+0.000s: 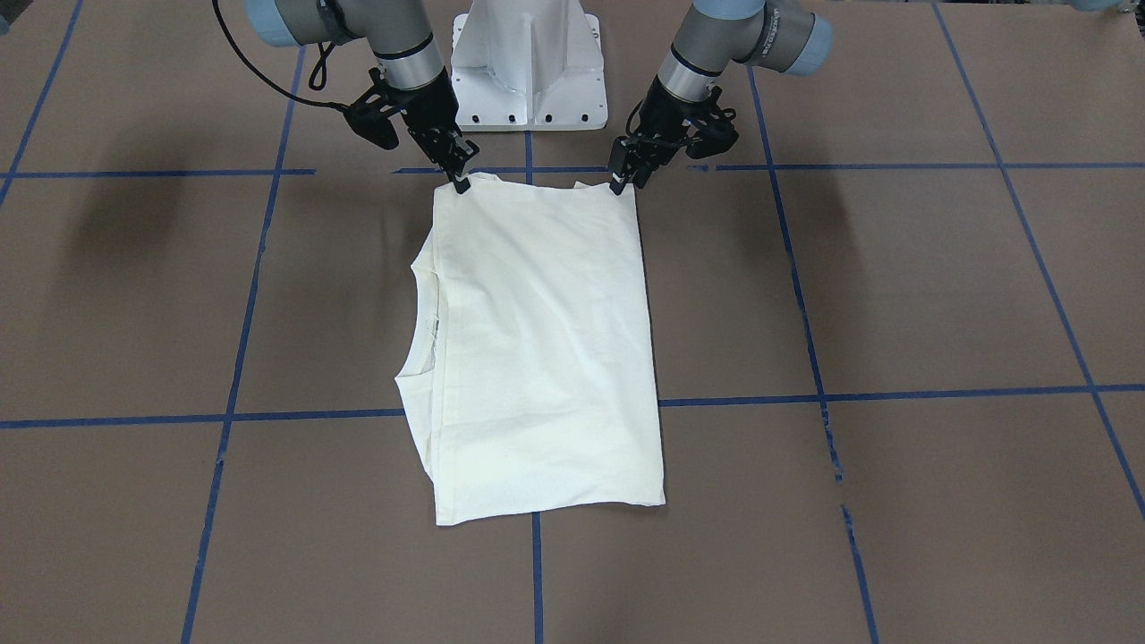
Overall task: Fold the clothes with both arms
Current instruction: 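Lower the left gripper to the shirt's near corner beside the right gripper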
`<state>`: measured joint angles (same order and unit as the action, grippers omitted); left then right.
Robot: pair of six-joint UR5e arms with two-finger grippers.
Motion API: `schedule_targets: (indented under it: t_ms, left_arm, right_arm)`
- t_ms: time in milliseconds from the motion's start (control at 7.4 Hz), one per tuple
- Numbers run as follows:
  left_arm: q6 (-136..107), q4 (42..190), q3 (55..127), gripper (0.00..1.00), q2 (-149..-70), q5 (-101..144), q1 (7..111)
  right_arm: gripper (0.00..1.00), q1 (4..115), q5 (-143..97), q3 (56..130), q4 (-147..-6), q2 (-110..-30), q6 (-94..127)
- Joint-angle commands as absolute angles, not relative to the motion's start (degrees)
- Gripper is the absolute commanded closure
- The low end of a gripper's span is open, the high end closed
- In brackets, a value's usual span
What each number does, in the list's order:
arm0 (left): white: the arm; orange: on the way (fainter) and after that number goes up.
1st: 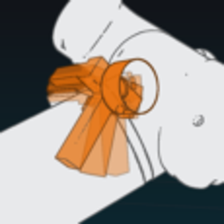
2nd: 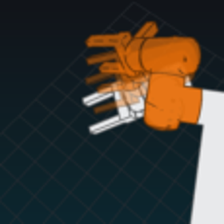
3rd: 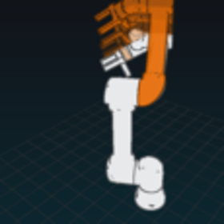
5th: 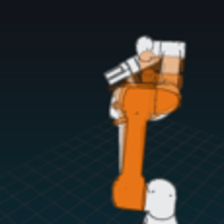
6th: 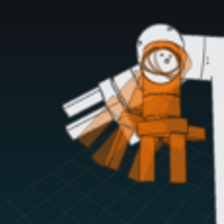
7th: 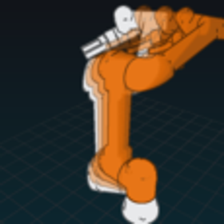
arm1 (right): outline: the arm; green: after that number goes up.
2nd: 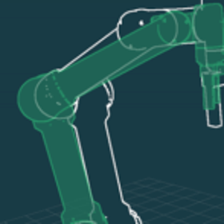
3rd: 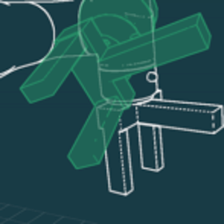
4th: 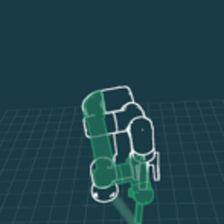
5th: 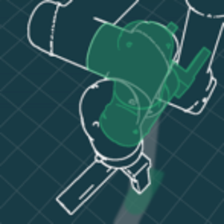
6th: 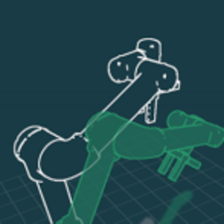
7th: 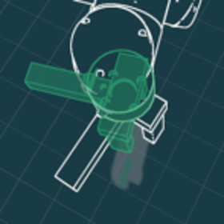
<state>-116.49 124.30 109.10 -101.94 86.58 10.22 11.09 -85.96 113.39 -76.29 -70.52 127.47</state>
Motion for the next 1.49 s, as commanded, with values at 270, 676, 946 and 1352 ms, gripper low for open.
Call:
schedule_targets:
  t_ms: [270, 676, 946, 1352]
  left_arm:
    - [-116.63, 124.28, 107.93, 1.0, -102.92, 86.48, 10.02]
    - [-116.63, 124.36, 109.41, 1.0, -103.01, 86.66, 10.11]
    - [-116.8, 123.84, 116.58, 1.0, -100.91, 86.75, 10.55]
    - [-126.89, 117.02, 129.15, 1.0, -99.05, 83.16, 0.65]
  right_arm:
    - [1.0, 11.07, -85.96, 113.38, -76.2, -70.75, 127.44]
    - [1.0, 11.07, -85.96, 113.47, -76.2, -70.84, 127.35]
    - [1.0, 10.46, -86.04, 116.17, -76.29, -71.27, 127.35]
    - [1.0, 5.99, -86.39, 130.28, -80.82, -79.34, 127.62]
